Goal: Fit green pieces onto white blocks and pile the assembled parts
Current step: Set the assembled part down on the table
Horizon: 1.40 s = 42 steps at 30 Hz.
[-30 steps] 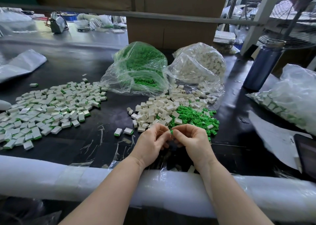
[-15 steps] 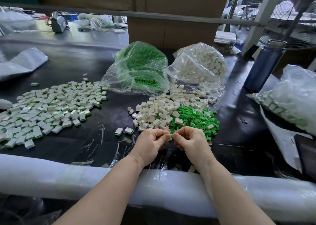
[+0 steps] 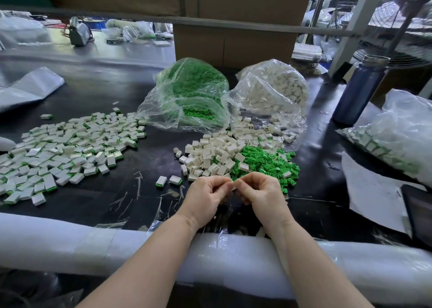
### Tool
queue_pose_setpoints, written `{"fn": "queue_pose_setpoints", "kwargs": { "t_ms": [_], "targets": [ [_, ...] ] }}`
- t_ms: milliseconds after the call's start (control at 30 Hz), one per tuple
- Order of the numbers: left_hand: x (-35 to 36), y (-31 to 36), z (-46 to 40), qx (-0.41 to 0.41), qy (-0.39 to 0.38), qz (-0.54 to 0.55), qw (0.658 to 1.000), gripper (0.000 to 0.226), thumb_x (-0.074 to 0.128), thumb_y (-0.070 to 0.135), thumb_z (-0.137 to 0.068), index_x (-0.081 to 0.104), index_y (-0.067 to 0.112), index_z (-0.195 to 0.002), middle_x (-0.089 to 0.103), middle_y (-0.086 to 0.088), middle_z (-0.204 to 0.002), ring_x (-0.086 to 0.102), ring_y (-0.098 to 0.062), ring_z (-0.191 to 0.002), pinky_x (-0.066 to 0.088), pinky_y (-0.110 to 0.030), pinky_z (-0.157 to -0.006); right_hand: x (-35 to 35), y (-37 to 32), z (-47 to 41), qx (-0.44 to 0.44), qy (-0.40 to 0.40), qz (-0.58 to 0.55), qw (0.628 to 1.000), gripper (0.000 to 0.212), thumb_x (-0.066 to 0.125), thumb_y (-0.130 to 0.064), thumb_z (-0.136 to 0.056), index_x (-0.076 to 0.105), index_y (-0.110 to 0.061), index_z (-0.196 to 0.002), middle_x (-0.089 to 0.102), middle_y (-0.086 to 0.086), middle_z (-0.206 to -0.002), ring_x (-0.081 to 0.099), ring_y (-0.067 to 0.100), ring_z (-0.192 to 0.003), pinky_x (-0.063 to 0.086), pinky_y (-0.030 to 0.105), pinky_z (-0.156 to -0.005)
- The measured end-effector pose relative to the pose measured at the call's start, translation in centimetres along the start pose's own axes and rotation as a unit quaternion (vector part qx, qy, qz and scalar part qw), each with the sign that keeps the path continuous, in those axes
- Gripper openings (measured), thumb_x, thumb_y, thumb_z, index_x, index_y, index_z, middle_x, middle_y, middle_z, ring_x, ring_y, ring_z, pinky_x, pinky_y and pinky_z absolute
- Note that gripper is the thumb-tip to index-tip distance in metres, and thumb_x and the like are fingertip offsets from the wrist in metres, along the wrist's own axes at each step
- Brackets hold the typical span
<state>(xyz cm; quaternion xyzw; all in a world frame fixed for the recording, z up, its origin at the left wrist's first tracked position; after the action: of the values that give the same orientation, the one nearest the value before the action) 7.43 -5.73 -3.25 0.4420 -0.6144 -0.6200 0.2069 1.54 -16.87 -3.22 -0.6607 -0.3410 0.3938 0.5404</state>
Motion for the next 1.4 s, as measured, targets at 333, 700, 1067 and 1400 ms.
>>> {"fn": "queue_pose_setpoints", "kwargs": {
  "t_ms": [333, 700, 1067, 1400],
  "targets": [
    [0.2, 0.1, 0.3, -0.021, -0.011, 0.034, 0.999, 0.017, 0.061, 0.008, -0.087, 0.065, 0.025, -0.083, 0.059, 0.007, -0.065, 0.055, -0.014, -0.065, 0.052, -0.035, -0.071, 0.1, -0.7, 0.3, -0.013, -0.007, -0.033, 0.999, 0.014, 0.07, -0.002, -0.079, 0.065, -0.01, -0.068, 0.064, -0.004, -0.054, 0.058, 0.002, -0.05, 0.044, 0.013, -0.048],
    [0.2, 0.0, 0.2, -0.029, -0.012, 0.059, 0.998, 0.02, 0.058, 0.002, -0.087, 0.063, 0.021, -0.084, 0.056, 0.0, -0.072, 0.051, -0.012, -0.063, 0.045, -0.017, -0.058, 0.5, -0.5, 0.3, -0.005, -0.018, -0.037, 0.999, 0.009, 0.06, -0.014, -0.089, 0.064, -0.015, -0.081, 0.064, -0.006, -0.068, 0.058, 0.002, -0.059, 0.046, 0.016, -0.052],
    [0.9, 1.4, 0.5, 0.01, -0.05, 0.032, 0.998, 0.01, 0.06, -0.001, -0.085, 0.061, 0.009, -0.088, 0.039, -0.002, -0.101, 0.046, 0.008, -0.054, 0.042, -0.005, -0.062, 1.7, -0.5, 0.2, -0.002, -0.098, -0.033, 0.995, 0.02, 0.059, -0.016, -0.089, 0.071, -0.016, -0.073, 0.058, 0.005, -0.059, 0.051, 0.006, -0.053, 0.041, 0.016, -0.052],
    [1.4, 1.5, 0.6, 0.021, -0.067, -0.044, 0.997, 0.017, 0.058, -0.001, -0.084, 0.06, 0.016, -0.087, 0.044, -0.01, -0.107, 0.046, -0.015, -0.076, 0.045, -0.018, -0.081, 1.4, 0.1, 0.2, 0.014, -0.087, -0.061, 0.994, 0.018, 0.062, -0.007, -0.086, 0.069, 0.005, -0.075, 0.053, 0.014, -0.062, 0.045, 0.007, -0.05, 0.037, 0.017, -0.05]
  ]
}}
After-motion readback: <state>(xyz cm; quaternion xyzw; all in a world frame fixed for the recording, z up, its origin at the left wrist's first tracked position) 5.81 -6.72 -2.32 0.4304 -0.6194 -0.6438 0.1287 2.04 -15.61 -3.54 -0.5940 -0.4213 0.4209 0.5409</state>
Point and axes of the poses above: each hand's wrist, its own z-axis away from the middle knuckle, its own x-axis out of the palm, y = z × x, the point moved 9 cm from there along -z, towards the middle knuckle
